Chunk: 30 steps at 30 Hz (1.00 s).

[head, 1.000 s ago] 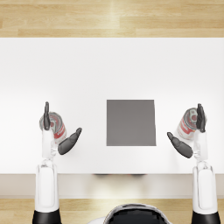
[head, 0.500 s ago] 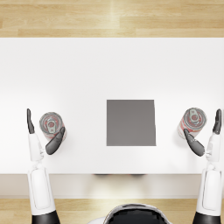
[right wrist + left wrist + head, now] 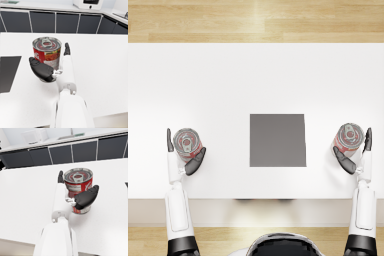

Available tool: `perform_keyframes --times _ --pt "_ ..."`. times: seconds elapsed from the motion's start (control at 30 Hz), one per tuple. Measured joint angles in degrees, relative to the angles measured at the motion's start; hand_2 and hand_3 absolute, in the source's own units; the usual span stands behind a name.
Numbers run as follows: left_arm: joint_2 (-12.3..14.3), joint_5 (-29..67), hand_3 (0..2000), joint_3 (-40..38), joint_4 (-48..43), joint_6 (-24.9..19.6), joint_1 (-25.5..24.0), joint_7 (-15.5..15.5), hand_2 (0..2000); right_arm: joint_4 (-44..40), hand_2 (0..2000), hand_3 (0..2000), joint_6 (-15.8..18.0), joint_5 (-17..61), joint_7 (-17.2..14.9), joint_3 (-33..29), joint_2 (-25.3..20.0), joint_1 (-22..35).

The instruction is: Pick up the red can on the left and place it in the middle, then pick up the red can on the right and place it on top of the can in the middle

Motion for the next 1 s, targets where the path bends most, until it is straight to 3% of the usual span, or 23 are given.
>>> perform_keyframes --times 0.4,0.43,0.47,0.5,0.57,0.6,0.77,1.0 --pt "0.82 0.0 0 1.46 8.77 -0.18 3.75 -0.07 0 -9.99 0 0 0.86 -0.01 0.02 1.51 -1.4 5.77" --pt "0.87 0.0 0 1.55 9.09 -0.23 3.96 -0.07 0 -10.24 1361 327 0.97 -0.01 0.03 1.55 -1.48 6.05" --pt "0.94 0.0 327 1.53 9.27 -0.26 4.06 -0.07 1361 -10.37 2000 653 2.71 0.0 -0.02 1.53 -1.54 6.13" --pt "1.0 0.0 653 1.38 9.24 -1.06 4.05 -0.03 2000 -10.44 2000 980 4.22 0.01 -0.1 1.44 -1.62 6.15" --pt "1.17 0.01 1307 1.09 8.81 -2.75 3.91 0.14 2000 -10.19 2000 1520 4.3 0.01 0.02 1.34 -1.82 6.04" --pt "1.28 0.02 1520 0.97 8.29 -2.65 3.76 0.08 2000 -9.9 2000 1520 3.57 0.02 0.16 1.27 -1.92 5.92" --pt "1.67 0.01 1520 3.56 -0.71 -2.51 3.17 -0.2 2000 -3.18 2000 1520 3.48 0.02 0.41 1.75 -2.35 5.13" --pt "3.83 0.02 1520 16.09 -7.78 -3.51 7.45 -0.19 2000 10.16 2000 1520 4.03 0.02 0.42 5.84 -3.02 6.19"
